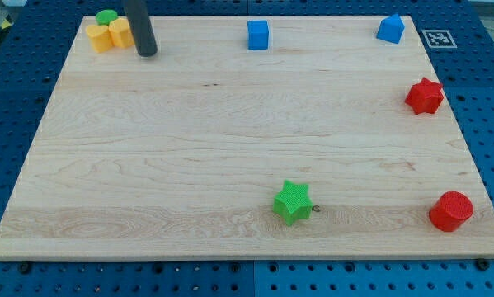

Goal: Move your arm away from the yellow blocks

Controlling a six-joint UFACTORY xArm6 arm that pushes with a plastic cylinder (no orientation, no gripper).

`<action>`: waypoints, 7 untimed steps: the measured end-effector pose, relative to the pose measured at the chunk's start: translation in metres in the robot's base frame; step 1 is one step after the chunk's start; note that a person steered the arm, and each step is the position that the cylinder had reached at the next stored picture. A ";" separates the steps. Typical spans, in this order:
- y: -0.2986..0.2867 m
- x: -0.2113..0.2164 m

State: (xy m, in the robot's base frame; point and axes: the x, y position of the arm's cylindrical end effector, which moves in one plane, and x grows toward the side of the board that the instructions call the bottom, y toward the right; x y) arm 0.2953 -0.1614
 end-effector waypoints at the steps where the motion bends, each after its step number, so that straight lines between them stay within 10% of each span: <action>1: 0.009 0.043; 7: 0.017 0.050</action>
State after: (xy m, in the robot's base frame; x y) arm 0.3452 -0.1444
